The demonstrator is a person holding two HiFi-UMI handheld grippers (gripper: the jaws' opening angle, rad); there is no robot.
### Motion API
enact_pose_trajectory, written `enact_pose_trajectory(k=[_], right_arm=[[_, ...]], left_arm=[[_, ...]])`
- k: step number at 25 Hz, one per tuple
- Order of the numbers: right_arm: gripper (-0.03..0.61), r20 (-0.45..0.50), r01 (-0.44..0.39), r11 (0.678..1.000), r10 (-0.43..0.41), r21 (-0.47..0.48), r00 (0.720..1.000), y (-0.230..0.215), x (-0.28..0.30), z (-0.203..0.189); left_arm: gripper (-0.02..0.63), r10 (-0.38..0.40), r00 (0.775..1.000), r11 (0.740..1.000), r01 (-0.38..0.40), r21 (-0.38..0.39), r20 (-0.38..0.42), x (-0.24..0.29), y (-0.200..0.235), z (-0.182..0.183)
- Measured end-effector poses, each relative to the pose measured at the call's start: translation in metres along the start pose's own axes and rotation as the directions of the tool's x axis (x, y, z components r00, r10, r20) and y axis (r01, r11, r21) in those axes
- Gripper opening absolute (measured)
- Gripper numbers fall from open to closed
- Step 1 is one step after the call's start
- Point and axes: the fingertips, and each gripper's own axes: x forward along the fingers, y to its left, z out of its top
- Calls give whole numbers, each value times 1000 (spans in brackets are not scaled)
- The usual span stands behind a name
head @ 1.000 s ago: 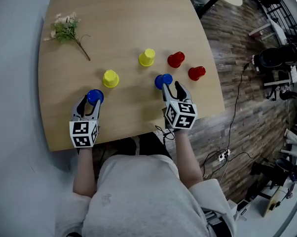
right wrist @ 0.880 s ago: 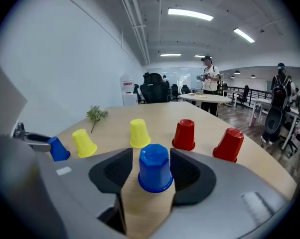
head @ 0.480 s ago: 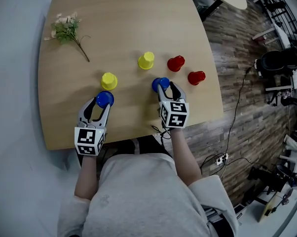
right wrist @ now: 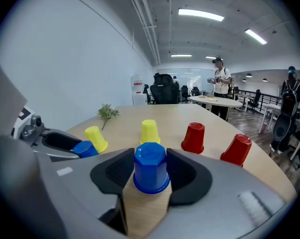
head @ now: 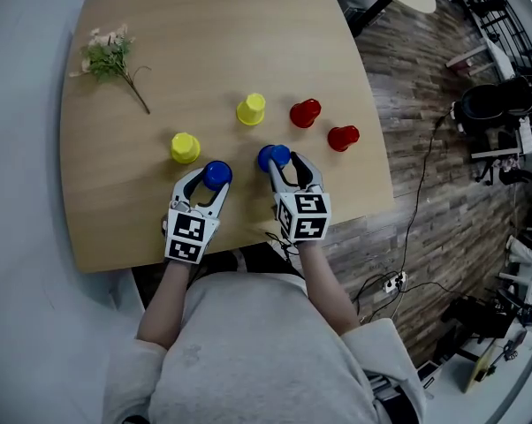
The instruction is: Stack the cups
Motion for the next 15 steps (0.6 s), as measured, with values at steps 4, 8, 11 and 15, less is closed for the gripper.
enact_pose_trajectory(k=[4,8,11,15], right_arm=[[212,10,-40,999,40,-17,999,14,-8,1],[212,5,-91,995,92,-46,996,36,-10,-2],[212,-29,-123,989,121,-78,992,51,-7,-12],[212,-57,-151,983,145,-102,988,64,-1,-22]], left_arm=[[212,-4,1000,1000,4,9,-12,9,-4,-4],[212,-2,1000,1000,2,9,-6,10,-4,-3],[212,-6,1000,1000,6,8,-7,10,-5,-4],[213,-23,1000,1000,23,12,-20,9,-6,-6]])
